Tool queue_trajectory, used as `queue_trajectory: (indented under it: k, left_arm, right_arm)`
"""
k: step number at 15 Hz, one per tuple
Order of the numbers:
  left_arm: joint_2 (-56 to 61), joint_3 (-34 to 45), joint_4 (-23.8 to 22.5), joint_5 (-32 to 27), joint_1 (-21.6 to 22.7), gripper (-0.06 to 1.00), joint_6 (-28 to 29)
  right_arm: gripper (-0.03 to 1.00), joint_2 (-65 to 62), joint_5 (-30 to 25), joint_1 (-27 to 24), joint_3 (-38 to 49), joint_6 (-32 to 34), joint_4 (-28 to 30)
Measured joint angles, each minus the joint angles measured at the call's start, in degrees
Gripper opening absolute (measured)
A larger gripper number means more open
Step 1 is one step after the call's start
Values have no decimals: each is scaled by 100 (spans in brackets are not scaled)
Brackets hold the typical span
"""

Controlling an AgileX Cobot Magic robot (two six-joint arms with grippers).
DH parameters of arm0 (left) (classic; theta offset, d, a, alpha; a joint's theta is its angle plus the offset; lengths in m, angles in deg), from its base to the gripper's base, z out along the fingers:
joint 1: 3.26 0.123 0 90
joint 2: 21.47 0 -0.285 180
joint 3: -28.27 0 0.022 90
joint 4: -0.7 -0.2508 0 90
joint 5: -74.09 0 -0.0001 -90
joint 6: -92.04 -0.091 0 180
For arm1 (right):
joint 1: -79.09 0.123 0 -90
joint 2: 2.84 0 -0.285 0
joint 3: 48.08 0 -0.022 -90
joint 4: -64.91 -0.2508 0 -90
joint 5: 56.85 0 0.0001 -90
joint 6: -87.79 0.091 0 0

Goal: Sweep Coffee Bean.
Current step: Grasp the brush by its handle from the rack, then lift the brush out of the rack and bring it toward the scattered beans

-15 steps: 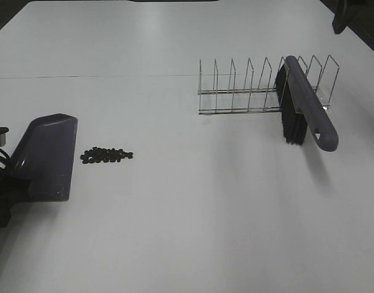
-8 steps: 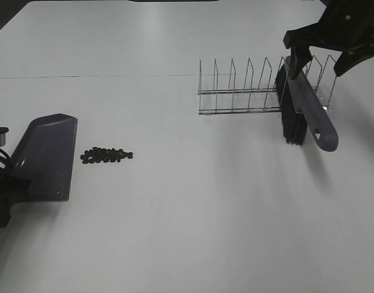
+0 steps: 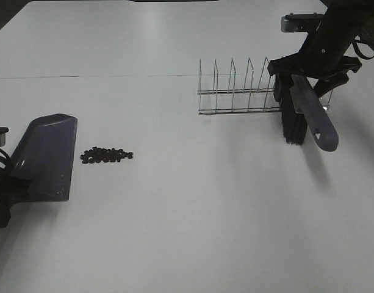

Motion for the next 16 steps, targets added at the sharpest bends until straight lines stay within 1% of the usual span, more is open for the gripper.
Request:
queue_trajectory:
  k: [1, 2, 3, 4, 5, 7, 10, 11, 12, 14, 16]
  left_arm:
    - [0, 0, 0, 0, 0, 33, 0]
    - [0, 0, 0, 0, 0, 33, 0]
    - [0, 0, 0, 0, 0, 33, 0]
    - [0, 0, 0, -6, 0, 33, -17]
    - [0, 0, 0, -11, 0, 33, -97]
    - [0, 0, -29, -34, 0, 33, -275]
    - [0, 0, -258, -155, 0, 33, -281]
    - [0, 0, -498, -269, 0, 33, -223]
    - [0, 0, -613, -309, 0, 33, -126]
    - [0, 0, -762, -384, 0, 33, 11]
    - [0, 0, -871, -458, 0, 33, 86]
  right_arm:
    - [69, 6, 6, 0, 0, 0, 0]
    - [64, 6, 11, 0, 0, 0, 0]
    - [53, 6, 17, 0, 0, 0, 0]
    - [37, 6, 11, 0, 0, 74, 52]
    - [34, 6, -23, -29, 0, 201, 183]
    - [32, 6, -29, -52, 0, 418, 195]
    - [32, -115, -109, -52, 0, 447, 201]
    - [32, -401, -195, -52, 0, 458, 241]
    - [32, -561, -229, -52, 0, 453, 235]
    - [32, -808, -384, -52, 0, 447, 286]
    - [32, -1071, -504, -52, 0, 447, 470]
